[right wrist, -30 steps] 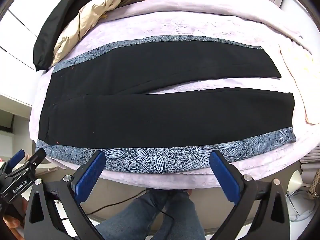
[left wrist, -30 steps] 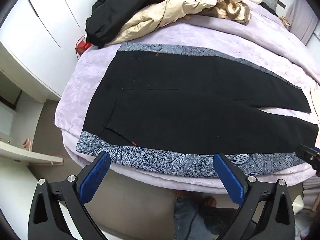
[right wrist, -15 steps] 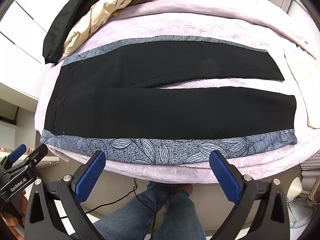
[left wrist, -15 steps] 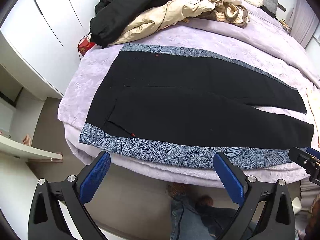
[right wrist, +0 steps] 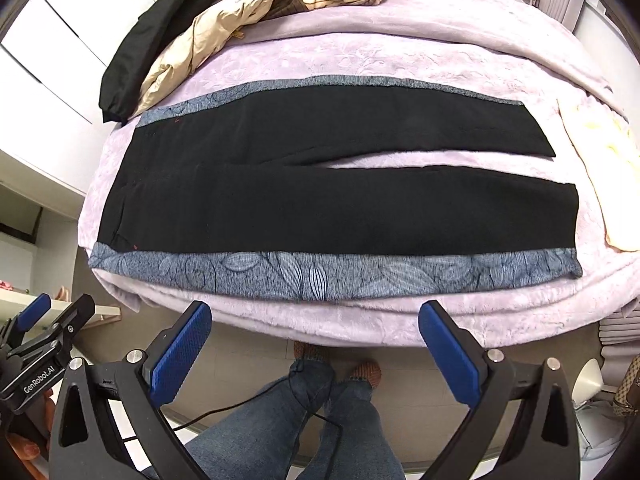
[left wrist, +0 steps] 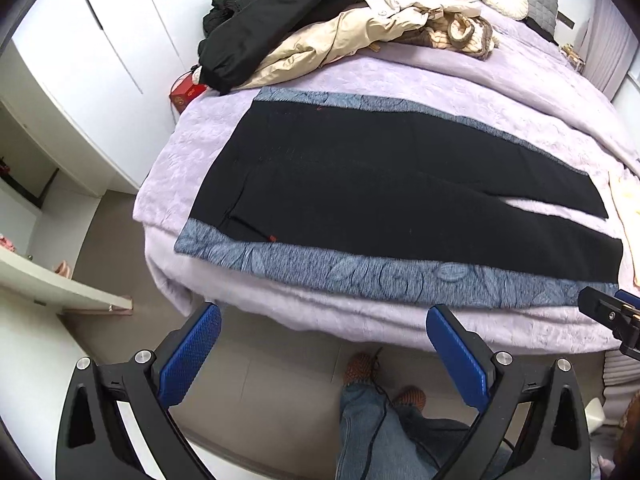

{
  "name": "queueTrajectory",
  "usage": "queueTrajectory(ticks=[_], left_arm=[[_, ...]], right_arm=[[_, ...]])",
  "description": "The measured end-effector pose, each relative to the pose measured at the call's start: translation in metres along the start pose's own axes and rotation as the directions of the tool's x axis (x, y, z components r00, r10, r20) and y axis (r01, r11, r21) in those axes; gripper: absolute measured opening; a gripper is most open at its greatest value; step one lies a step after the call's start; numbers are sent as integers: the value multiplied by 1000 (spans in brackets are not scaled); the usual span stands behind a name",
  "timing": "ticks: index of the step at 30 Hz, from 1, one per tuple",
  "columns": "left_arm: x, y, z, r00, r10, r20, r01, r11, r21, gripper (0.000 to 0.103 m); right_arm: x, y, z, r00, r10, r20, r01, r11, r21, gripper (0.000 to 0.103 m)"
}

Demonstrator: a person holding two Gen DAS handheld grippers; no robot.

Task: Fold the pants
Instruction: 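Move both tools toward the grey waistband of the black pants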

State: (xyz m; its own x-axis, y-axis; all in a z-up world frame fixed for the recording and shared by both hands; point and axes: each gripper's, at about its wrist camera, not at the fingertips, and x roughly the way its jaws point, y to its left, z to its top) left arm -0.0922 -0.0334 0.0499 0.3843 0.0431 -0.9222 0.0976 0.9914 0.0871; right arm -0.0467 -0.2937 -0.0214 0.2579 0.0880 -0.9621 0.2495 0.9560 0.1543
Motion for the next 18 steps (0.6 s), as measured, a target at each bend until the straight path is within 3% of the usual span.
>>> queueTrajectory(ticks=[6,13,18], left_arm=[[-1,8,-15,1000,12,-27,-13,1000,-9,103],[8,26,-3,999,34,-28,-34,999,6,103],[23,54,10,999,36,-37,-36,999,21,103]], right_arm=[[-3,-3,-15,1000,10,8,-10,1000,3,103],[4,-5,-10,1000,1,18,-2,997,80,103],[24,14,1,1000,-2,-2,2,993,115,103]])
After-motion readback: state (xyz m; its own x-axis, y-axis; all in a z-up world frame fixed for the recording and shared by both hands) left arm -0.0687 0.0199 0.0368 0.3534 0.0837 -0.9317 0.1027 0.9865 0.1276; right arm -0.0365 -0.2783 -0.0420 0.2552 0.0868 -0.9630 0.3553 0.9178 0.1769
